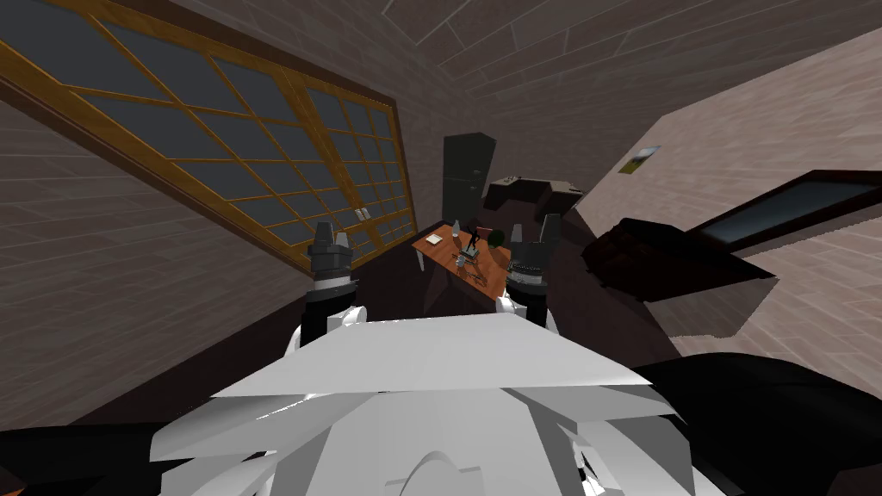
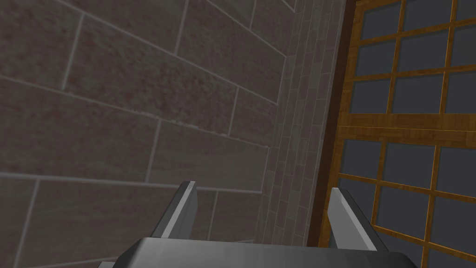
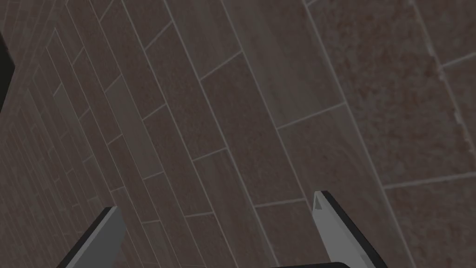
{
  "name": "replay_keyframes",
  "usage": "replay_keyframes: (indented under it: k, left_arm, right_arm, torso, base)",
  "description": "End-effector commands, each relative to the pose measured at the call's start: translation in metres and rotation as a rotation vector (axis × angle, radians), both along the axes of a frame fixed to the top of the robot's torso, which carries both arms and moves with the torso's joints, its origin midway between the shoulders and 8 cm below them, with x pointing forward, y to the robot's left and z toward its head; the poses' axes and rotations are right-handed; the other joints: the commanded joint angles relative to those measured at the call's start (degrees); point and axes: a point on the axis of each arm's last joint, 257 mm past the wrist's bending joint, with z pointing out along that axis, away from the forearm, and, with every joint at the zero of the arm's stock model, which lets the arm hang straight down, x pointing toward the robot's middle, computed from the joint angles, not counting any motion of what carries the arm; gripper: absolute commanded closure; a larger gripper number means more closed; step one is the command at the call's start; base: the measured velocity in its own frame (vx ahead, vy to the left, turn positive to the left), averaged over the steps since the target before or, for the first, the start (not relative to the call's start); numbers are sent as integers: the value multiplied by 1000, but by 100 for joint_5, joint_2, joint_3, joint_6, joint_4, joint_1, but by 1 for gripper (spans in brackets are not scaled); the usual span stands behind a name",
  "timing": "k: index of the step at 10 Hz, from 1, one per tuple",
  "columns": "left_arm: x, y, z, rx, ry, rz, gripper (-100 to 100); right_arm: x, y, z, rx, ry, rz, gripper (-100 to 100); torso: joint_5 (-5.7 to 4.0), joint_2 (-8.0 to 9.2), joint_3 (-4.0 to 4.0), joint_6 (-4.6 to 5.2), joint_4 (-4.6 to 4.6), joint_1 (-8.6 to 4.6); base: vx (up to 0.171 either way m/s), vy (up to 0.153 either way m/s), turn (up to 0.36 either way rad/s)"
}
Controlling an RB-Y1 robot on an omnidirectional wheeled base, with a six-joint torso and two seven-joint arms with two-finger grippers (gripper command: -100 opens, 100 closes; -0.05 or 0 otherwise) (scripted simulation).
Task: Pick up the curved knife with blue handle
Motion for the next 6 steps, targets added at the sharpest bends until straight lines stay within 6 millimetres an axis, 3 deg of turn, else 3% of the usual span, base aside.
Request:
replay_keyframes:
  k: [1,6]
  left_arm:
    - [0,0,0,0,0,0,0]
    - [0,0,0,0,0,0,0]
  right_arm:
    - [6,0,-11,-43,34,-4,-100]
    - [31,-11,-70,-187,186,-44,-100]
  torso:
    - [0,0,0,0,0,0]
    - [-1,-11,-6,-1,-3,-4]
  base:
    - [13,-4,53]
    - [25,-5,111]
